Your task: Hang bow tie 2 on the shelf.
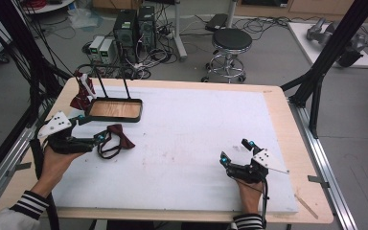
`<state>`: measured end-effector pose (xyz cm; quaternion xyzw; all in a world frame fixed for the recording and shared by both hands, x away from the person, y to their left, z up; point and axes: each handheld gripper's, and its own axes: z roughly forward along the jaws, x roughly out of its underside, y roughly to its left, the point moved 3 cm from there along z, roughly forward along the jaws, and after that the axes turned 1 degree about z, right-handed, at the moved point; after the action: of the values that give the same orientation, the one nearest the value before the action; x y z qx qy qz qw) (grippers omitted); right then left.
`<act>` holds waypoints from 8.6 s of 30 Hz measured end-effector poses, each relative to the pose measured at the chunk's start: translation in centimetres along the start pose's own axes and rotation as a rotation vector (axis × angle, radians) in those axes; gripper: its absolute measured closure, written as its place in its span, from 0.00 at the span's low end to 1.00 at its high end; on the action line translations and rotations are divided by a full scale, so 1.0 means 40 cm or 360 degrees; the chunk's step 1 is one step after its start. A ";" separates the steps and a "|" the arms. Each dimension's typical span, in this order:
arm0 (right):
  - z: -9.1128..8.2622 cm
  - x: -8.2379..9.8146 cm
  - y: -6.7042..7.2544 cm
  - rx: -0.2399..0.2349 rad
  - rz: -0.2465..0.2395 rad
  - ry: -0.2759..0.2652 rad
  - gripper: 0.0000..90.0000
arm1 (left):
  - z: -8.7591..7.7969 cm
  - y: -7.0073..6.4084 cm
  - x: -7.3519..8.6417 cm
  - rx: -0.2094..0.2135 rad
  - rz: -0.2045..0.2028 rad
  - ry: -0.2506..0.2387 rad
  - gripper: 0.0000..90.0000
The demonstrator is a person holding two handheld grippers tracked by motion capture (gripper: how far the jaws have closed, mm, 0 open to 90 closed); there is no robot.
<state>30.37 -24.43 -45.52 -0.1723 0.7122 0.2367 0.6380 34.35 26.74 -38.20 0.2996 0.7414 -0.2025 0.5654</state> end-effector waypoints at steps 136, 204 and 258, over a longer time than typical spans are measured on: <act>-0.001 -0.001 -0.005 -0.0009 0.0013 -0.0016 0.03 | 0.132 -0.048 -0.008 0.0015 -0.0279 0.0526 0.93; -0.002 -0.001 -0.004 -0.0010 -0.0010 -0.0032 0.03 | 0.261 -0.017 -0.272 -0.0244 0.0183 0.0069 0.93; -0.003 0.000 -0.004 -0.0008 0.0001 -0.0031 0.03 | 0.366 0.005 -0.157 -0.0188 0.0099 0.0242 0.93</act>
<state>30.36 -24.62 -45.52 -0.1715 0.7054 0.2405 0.6444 46.13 16.19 -36.23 0.3032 0.7831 -0.1175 0.5301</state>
